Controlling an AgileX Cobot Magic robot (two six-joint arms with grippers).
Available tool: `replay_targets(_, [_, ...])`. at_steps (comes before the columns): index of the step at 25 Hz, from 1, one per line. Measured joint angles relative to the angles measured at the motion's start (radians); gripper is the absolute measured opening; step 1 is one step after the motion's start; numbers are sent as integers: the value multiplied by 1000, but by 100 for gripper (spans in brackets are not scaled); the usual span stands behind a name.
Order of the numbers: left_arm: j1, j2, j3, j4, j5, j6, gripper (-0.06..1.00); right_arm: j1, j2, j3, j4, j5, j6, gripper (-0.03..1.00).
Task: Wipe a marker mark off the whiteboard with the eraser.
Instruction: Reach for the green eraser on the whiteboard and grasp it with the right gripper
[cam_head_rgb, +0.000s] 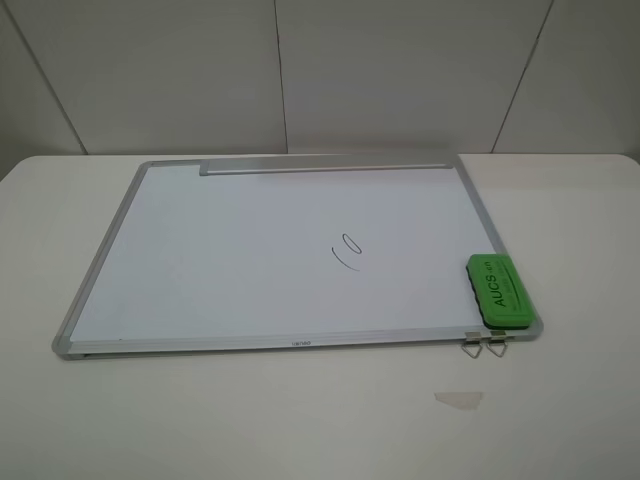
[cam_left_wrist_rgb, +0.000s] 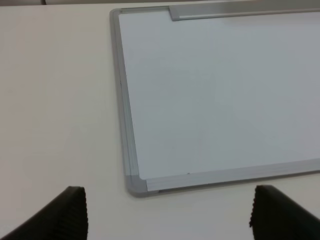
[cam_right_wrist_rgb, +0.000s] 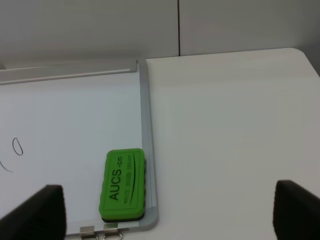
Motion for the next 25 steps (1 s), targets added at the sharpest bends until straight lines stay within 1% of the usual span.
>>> replay_targets(25, [0, 0, 0, 0, 0, 0, 68, 0, 0, 0, 0, 0, 0, 83])
